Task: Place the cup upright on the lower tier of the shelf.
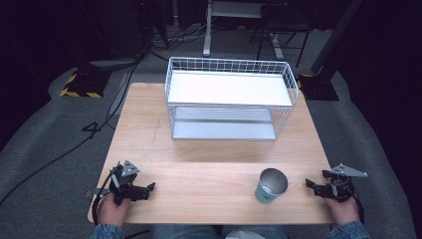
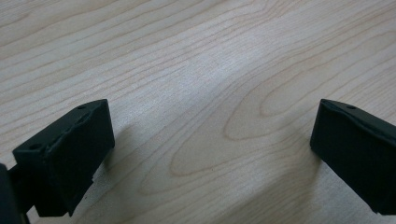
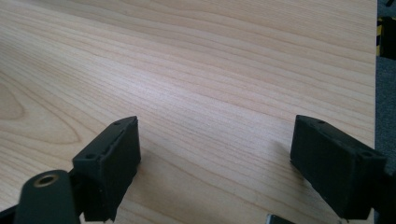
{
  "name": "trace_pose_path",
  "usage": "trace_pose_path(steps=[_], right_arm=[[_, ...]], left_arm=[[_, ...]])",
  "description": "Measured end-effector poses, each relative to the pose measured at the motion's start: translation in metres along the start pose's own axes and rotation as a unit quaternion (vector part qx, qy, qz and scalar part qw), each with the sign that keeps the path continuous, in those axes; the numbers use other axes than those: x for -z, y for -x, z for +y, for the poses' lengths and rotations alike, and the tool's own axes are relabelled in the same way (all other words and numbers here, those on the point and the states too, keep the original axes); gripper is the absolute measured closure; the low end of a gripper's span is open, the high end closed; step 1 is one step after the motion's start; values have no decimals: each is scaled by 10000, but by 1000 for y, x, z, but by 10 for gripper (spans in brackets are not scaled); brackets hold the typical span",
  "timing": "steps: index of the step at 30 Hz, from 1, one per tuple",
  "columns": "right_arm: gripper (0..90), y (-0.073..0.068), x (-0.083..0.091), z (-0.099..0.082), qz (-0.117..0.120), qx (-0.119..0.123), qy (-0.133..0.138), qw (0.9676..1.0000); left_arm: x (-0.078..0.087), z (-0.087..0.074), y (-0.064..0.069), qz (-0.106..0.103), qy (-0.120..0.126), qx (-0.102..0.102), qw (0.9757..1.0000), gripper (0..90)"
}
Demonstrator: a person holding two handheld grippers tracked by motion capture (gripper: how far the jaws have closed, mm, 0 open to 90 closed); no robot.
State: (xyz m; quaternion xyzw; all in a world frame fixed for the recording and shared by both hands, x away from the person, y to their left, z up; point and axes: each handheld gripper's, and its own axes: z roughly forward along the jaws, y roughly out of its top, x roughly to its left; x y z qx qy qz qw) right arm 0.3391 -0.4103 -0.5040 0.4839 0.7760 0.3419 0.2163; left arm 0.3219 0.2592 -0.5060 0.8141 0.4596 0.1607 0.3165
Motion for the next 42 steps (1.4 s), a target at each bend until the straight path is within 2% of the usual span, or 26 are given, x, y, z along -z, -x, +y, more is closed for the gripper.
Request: trace_pose_path(steps=[9,14,20,23,28,32,34,38,42], right_arm=[[167,-6,13,0,125,-53,342,9993],[166,-15,24,-1,242,-43,521,9983],[166,-38,37,-1,424,35,643,9970],[166,-49,42,-1,524,167,697,9960],[161,-69,48,-1,781,284,726,9939],[155,-90,48,1,1084,502,721,9902],[154,-93,48,1,1115,547,723,9896],[149,-109,42,3,1352,768,647,9857],[128,-120,34,5,1501,841,585,9833]], left_arm=[[0,0,0,-5,-7,0,10000,2],[0,0,0,-2,-3,1,10000,2],[0,0,0,-4,-4,1,10000,2],[0,0,0,-12,-16,0,10000,2],[0,0,0,-12,-11,3,10000,2],[0,1,-1,-13,-9,-26,10000,1],[-1,1,-1,-16,0,-28,10000,1],[-1,2,-2,-11,-4,-20,10000,1],[-1,2,-2,-11,-4,-21,10000,1]])
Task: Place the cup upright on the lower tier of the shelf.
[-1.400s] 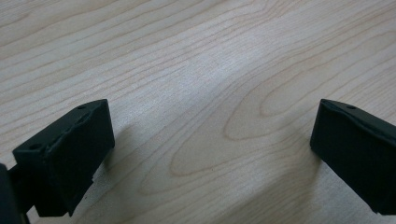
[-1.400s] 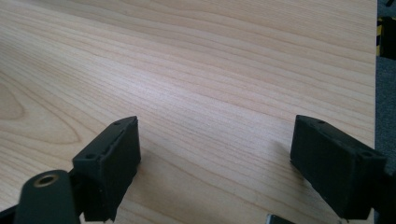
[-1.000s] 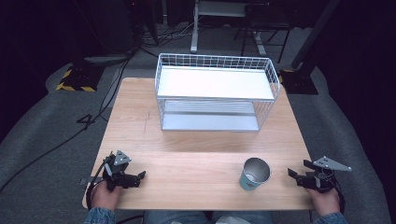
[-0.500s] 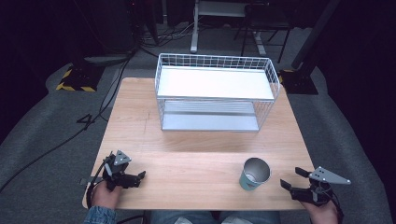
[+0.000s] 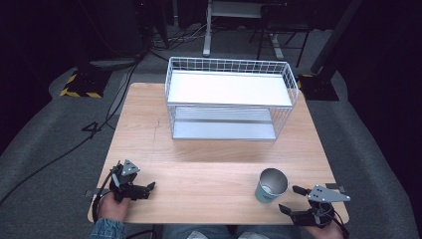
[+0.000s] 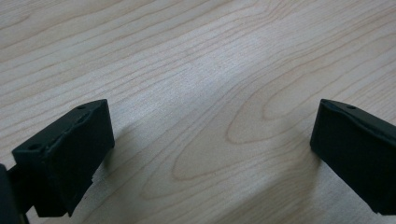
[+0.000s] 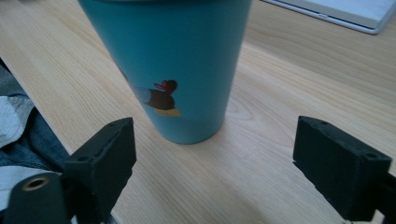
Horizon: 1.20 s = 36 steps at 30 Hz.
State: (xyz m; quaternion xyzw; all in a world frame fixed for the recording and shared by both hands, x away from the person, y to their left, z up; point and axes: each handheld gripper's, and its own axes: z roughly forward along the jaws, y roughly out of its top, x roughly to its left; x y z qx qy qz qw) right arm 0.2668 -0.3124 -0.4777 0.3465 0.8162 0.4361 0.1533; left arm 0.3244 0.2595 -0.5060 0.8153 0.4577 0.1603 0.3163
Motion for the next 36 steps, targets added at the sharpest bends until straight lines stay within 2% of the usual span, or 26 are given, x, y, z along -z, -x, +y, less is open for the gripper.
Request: trace_pose_path(steps=[13,18,24,31,36], right_arm=[[117,-13,-33,10,129,125,4,9998],[117,-12,-45,11,162,36,-60,9998],[125,-14,-50,13,141,96,-22,9999],[154,-12,-55,15,187,42,174,9997],[161,-11,-58,12,183,35,149,9997]], left_arm=[[0,0,0,1,2,1,10000,1],[0,0,0,1,0,2,10000,1],[0,0,0,1,1,1,10000,1],[0,0,0,20,11,-4,10000,1],[0,0,0,13,-3,1,10000,1]])
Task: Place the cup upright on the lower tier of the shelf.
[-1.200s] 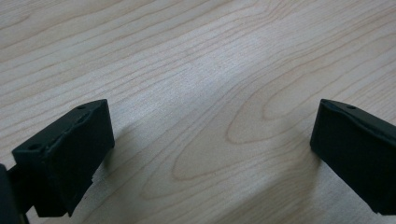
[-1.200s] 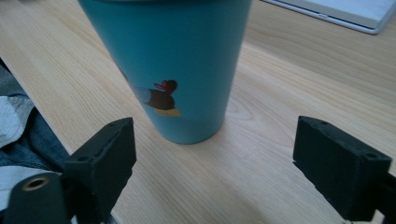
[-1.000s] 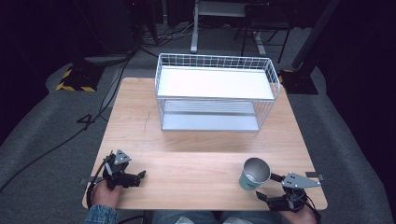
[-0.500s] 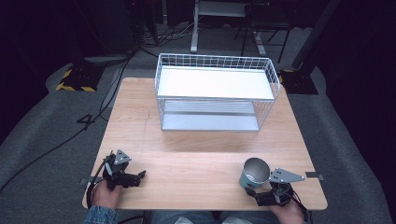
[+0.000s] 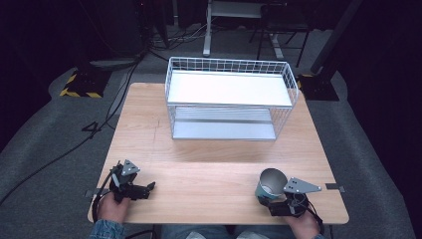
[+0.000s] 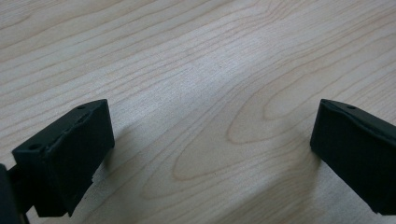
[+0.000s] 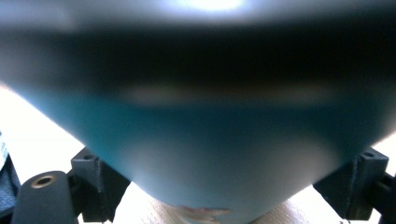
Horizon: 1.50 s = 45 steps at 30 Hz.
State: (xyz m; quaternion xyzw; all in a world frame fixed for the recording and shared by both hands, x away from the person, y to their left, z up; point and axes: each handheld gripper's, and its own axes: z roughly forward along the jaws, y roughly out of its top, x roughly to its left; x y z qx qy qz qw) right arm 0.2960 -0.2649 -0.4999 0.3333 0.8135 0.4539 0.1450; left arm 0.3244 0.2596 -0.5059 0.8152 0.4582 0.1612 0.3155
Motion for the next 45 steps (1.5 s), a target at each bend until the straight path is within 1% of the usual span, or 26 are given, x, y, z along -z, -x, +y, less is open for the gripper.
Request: trace_pose_path(steps=[2,4,5,10,17,25,30,32,34,41,45], right_arm=[[176,0,-1,0,18,2,-10,10000],[181,0,-1,0,-1,61,37,10000],[204,-1,-1,0,16,83,69,9999],[229,-2,-1,0,1,121,45,9999],[233,-2,-1,1,-21,98,-7,9999],[233,-4,0,4,-48,184,-61,9998],[233,-4,-1,11,-26,182,-30,9998],[233,-3,-2,18,-12,176,-16,9998],[233,-2,-3,19,-7,178,-4,9998],[234,4,-7,34,33,18,84,10000],[234,8,-10,45,16,5,139,9999]], left_arm=[[0,0,0,7,10,-1,10000,1],[0,0,0,5,11,0,10000,1],[0,0,0,5,9,-1,10000,1],[0,0,0,3,-1,-3,10000,1],[0,0,0,0,-3,-3,10000,1],[0,0,0,3,16,-2,10000,1],[0,0,0,6,8,1,10000,1],[0,0,0,6,9,1,10000,1],[0,0,0,0,-4,5,10000,1],[0,0,0,4,10,9,10000,1],[0,0,0,4,-3,10,10000,1]])
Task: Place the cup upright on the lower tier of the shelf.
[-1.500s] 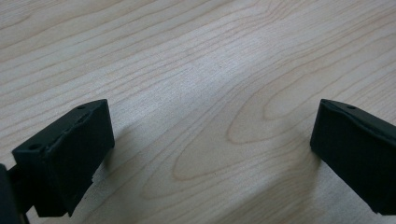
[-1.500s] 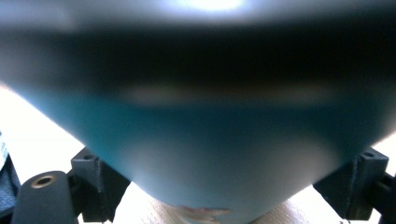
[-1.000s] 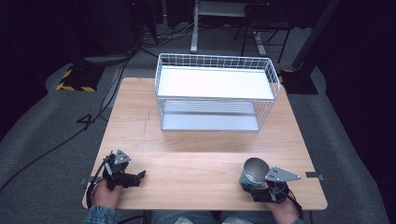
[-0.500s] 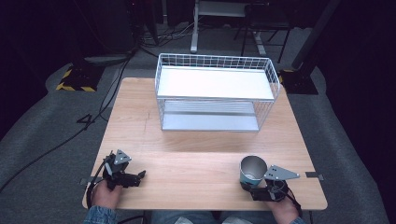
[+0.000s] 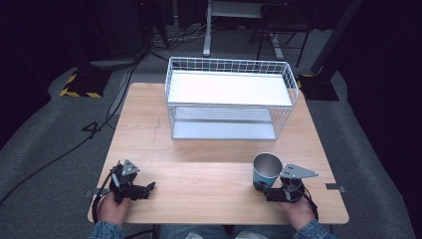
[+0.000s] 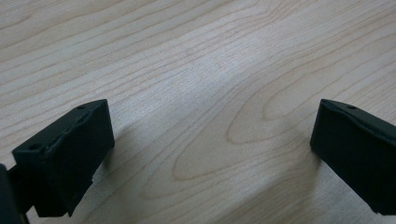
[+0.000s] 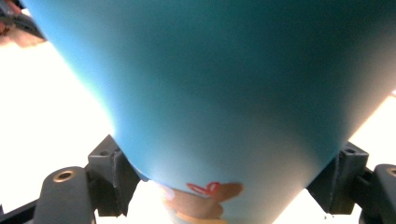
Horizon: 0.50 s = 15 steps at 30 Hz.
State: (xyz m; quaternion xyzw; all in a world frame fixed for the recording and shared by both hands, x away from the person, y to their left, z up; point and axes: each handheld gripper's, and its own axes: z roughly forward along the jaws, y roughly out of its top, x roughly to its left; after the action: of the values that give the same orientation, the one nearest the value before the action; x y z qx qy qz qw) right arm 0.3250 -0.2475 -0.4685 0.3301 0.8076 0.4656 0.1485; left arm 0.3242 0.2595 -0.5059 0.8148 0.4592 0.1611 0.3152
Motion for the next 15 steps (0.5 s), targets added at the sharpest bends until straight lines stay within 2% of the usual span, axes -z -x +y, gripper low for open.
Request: trace_pose_path(steps=[9,15], right_arm=[[234,10,-10,23,-56,-4,163,9999],[234,13,-19,38,-76,104,307,9994]], left_arm=[[0,-1,1,33,20,62,10000,1],[0,-1,2,68,31,83,9999,1]])
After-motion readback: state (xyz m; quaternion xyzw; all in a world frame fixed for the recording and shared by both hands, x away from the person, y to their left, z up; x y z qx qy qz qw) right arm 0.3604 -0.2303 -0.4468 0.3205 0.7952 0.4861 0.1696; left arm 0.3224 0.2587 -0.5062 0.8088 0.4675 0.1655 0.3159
